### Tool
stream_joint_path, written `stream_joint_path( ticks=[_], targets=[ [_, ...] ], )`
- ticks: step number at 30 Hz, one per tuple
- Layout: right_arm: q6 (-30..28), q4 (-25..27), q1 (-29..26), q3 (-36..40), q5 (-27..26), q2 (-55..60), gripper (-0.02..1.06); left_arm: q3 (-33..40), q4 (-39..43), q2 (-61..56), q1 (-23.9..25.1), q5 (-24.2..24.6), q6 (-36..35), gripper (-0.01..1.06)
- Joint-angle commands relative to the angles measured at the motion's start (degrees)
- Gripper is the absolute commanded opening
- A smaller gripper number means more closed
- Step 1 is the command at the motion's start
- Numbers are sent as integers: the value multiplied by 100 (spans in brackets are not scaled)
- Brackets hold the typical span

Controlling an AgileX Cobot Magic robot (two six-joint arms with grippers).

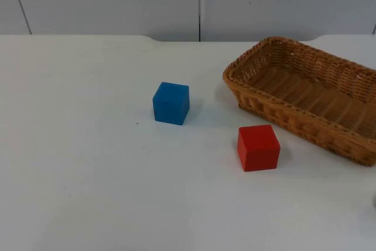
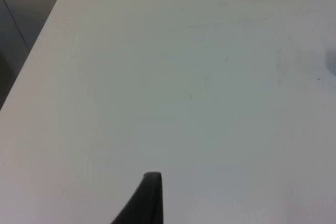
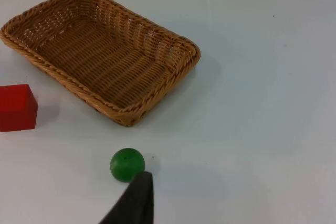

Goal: Place all geometric objects except the red cube into the basket.

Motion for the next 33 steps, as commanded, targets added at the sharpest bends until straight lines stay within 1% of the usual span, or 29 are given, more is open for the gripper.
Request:
stream_joint_path(
  ticks=[1,4,5,7,10,11,15,16,19,22,23,27,33],
  targets=[
    [-4,19,-32,-88,-132,-20,105,-14,24,-23,23,-121,-51,105],
    [-113,19,-32,-446,-273,487,105,-276,3,278,23,-382,-167,105],
    [-113,19,-32,-446,-273,487,105,-276,3,278,23,-382,-167,105],
    [-240,8,-32,-766,-436,979,105,-475,3,690,23,-568,-168,105],
    [-240,8,-32,-1144,-768,1795,105,-739,14,1511,23,-727,-158,105],
    [-240,8,-32,-1144,-768,1795,105,-739,14,1511,23,-727,-158,105],
    [-240,19,-32,-1451,-1087,2842,105,-967,-79,2669,23,-1045,-146,105],
    [-240,19,-32,-1451,-1087,2842,105,-967,-79,2669,23,-1045,-146,105],
    [-240,91,-32,-1464,-1224,3523,105,-1002,-178,3463,23,-1248,-105,105],
    [-240,152,-32,-1464,-1272,4225,105,-1002,-480,4211,23,-1362,155,105],
    [-240,152,-32,-1464,-1272,4225,105,-1002,-480,4211,23,-1362,155,105],
    [-240,166,-32,-1464,-1410,4965,105,-1002,-594,4943,23,-1605,274,105],
    [-240,166,-32,-1464,-1568,5559,105,-1002,-594,5546,23,-1634,387,105]
  ],
)
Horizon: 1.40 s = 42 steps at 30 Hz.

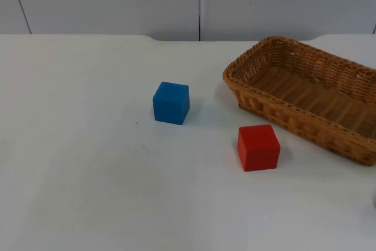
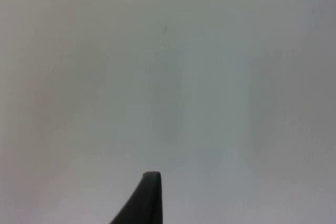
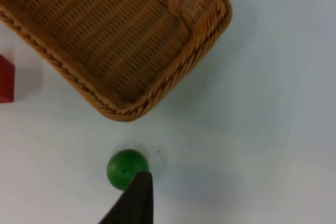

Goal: Place all geometric objects except the red cube into the basket.

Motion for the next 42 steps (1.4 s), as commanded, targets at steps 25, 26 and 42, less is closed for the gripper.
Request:
stream_joint_path(
  ticks=[25,26,42],
  targets=[
    [-52,183,-32,-26,-73,441,105,-742,-902,1920,-307,-213,753,105],
    [-52,183,-32,-26,-73,441,105,-929,-929,2192,-448,-254,753,105],
    [-52,183,-32,-26,12,441,105,-5045,-225,6100,-2276,462,-248,105]
  ],
)
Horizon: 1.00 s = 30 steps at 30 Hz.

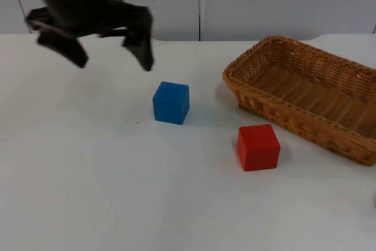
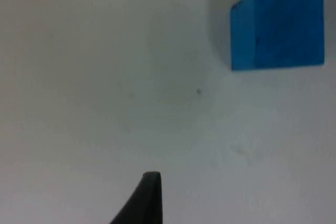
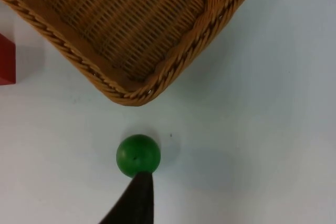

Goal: Place all geometric objects except the red cube into the basket.

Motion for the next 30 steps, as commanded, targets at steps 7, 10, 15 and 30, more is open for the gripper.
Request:
stream_joint_path(
  ticks=[7,10,15,30],
  targets=[
    [-52,-16,-32,-26,34,4,105,-2237,750,1623,-563,718,-989,105],
    [-52,-16,-32,-26,34,4,105,-2665,686,1975,-562,855,-1102,105],
    [-52,-16,-32,-26,34,4,105,-3183,671,2592,-562,1082,-1118,105],
    [-52,-5,-32,-26,38,4,105,-3217,407,3104,-576,774,-1178,105]
  ],
)
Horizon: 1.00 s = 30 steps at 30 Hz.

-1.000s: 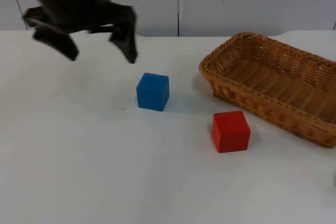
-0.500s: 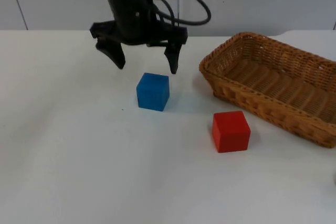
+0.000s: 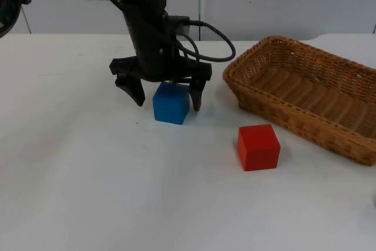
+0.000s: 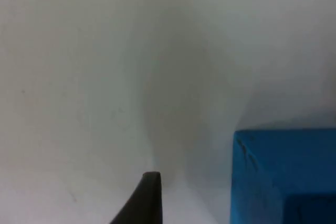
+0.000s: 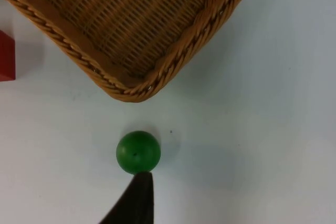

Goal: Place all geometric objects except the red cube into the basket.

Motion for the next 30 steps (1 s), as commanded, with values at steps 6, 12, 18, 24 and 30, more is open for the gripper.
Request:
stream_joint_path(
  ticks=[6,12,18,24,30],
  targets=[
    [-52,-5,-32,-26,-16,4,105,-46,-167,73,-33,51,-89,76],
    [-52,-5,-32,-26,5,4,105,-46,-162,50,-33,326,-118,0],
    [-52,-16,-32,-26,3,4,105,-46,-162,-252,-33,630,67,0],
    [-52,-27,-32,-26,-20,4,105,-46,-148,-1074,-33,1008,616,0],
    [-52,-27,-32,-26,18,4,105,-46,-275,-1709,-93,1205,1119,0]
  ],
)
